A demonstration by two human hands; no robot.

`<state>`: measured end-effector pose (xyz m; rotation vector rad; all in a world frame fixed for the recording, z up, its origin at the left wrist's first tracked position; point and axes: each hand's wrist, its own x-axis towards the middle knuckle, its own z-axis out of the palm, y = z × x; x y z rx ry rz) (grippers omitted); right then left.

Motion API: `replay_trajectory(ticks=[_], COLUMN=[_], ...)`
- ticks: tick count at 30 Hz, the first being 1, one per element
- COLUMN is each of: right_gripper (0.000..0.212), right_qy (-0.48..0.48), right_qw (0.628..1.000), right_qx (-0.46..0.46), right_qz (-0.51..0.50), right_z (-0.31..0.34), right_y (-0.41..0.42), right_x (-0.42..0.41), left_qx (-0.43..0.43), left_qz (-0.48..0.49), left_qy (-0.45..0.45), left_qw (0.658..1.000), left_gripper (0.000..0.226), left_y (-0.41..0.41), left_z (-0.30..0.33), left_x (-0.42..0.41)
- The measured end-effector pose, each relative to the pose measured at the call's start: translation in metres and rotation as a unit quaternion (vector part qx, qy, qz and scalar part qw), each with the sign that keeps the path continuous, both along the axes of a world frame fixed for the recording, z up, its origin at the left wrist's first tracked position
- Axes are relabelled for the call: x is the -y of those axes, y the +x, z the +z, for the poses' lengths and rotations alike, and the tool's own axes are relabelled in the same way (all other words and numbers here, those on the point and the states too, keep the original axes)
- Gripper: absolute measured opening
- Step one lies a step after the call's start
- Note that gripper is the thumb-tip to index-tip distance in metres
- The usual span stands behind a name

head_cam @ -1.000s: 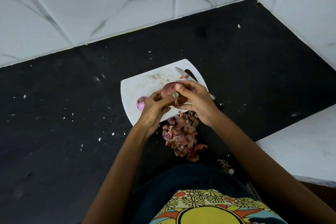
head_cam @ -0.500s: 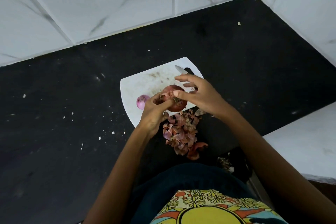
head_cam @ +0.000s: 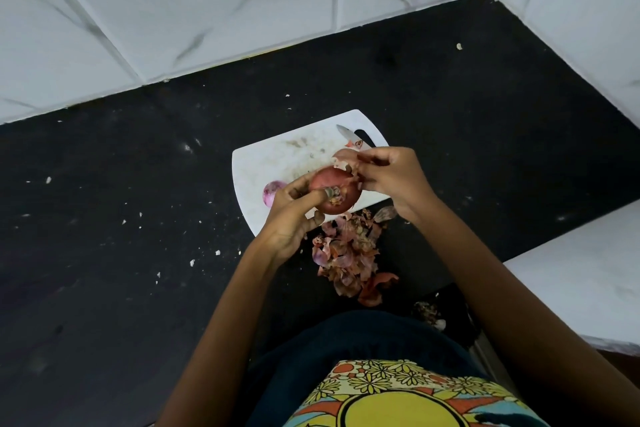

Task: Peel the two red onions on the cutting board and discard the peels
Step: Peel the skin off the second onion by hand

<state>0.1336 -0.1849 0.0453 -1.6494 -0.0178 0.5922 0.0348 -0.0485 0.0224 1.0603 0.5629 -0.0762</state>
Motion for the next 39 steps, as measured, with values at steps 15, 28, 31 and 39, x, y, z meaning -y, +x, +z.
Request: replay_trajectory(ticks=[15,28,31,39], right_gripper=[0.019,0.02,0.029,0.016], right_qy=[0.048,-0.241,-0.272,-0.106], right_qw=[0.973,0.938,0.919,0.965], right_qx=[-0.048,0.128,0.139,0.229], right_qz=[-0.219,0.216,0.247,0.066], right_z=[-0.019,-0.029,-0.019,0.018], right_y=[-0.011,-0.014,-0.011,-0.012], right_x=[0.018,0.037,0.038,0.015], left_qx=[-0.004,-0.005,-0.003,-0.004], left_qz=[0.056,0.042,0.044,0.02], left_qy=[-0.184,-0.126,-0.121,-0.058], left_qw=[0.981,0.991,0.992,0.998], left_gripper=[0.01,0.02,0.019,0.022], left_y=[-0.006,-0.007,-0.006,-0.005], left_z=[-0.002,0.0,-0.002,-0.003], left_x=[-0.002,-0.001,-0.001,-0.004])
